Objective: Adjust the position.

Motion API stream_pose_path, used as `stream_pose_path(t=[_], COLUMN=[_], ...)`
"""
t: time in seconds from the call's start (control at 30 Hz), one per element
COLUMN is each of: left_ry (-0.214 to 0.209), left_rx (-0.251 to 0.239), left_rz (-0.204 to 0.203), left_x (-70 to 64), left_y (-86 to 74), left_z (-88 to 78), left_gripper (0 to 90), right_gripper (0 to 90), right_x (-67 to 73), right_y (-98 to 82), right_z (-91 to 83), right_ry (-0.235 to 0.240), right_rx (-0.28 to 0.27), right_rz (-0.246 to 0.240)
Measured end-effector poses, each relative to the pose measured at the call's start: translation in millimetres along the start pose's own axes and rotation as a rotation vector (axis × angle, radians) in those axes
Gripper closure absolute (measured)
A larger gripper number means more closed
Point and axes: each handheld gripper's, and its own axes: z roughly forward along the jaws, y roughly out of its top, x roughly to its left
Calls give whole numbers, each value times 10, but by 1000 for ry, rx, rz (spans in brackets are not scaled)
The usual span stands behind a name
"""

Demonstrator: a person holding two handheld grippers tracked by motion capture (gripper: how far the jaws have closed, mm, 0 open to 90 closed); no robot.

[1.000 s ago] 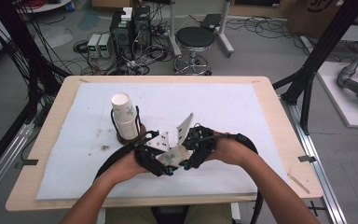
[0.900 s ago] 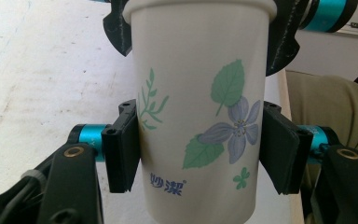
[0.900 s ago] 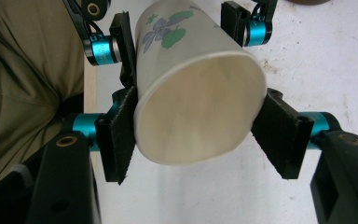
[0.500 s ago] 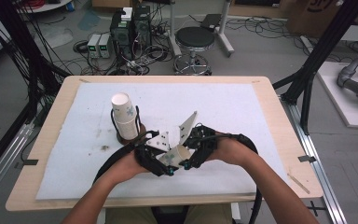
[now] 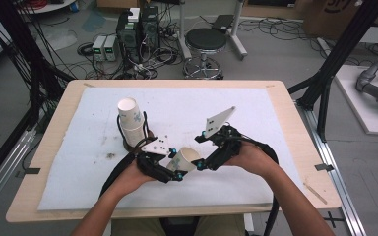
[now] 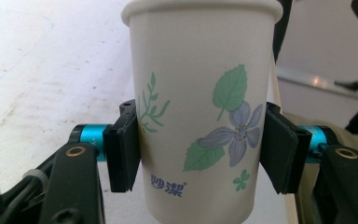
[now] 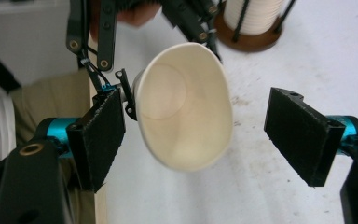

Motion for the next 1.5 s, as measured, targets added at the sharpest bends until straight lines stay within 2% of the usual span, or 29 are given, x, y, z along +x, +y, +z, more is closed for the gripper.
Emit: stream_pose_path(t=[0.2, 0.33, 0.4, 0.53, 0.63, 0.73, 0.8, 1.03, 1.23, 1.5], left_ry=[42, 84, 98, 116, 144, 171, 186, 222, 234, 252], left_rx=[-108, -146, -168, -224, -269, -328, -358, -417, -449, -466], left_rz=[-46, -50, -67, -73, -41, -36, -42, -50, -53, -58], left_x=[43, 75, 97, 130, 142, 147, 154, 171, 195, 203], left_y=[-123, -162, -176, -192, -197, -201, -205, -198, -196, -172], left_z=[-46, -70, -81, -95, -109, -122, -127, -159, -188, -195], left_gripper=[374, 374, 374, 374, 372, 370, 368, 366, 359, 352], right_gripper=[208, 208, 207, 200, 200, 200, 200, 200, 200, 200], right_x=[-44, -80, -85, -91, -94, -98, -97, -82, -64, -52], right_y=[-279, -524, -647, -898, -1077, -1218, -1293, -1421, -1449, -1466], right_z=[-173, -244, -276, -330, -361, -387, -399, -387, -360, -374], right_ry=[-65, -123, -150, -233, -312, -370, -380, -407, -403, -409], right_rx=[-145, -221, -258, -315, -322, -330, -339, -364, -357, -357], right_rz=[87, 153, 180, 231, 259, 270, 287, 316, 322, 324])
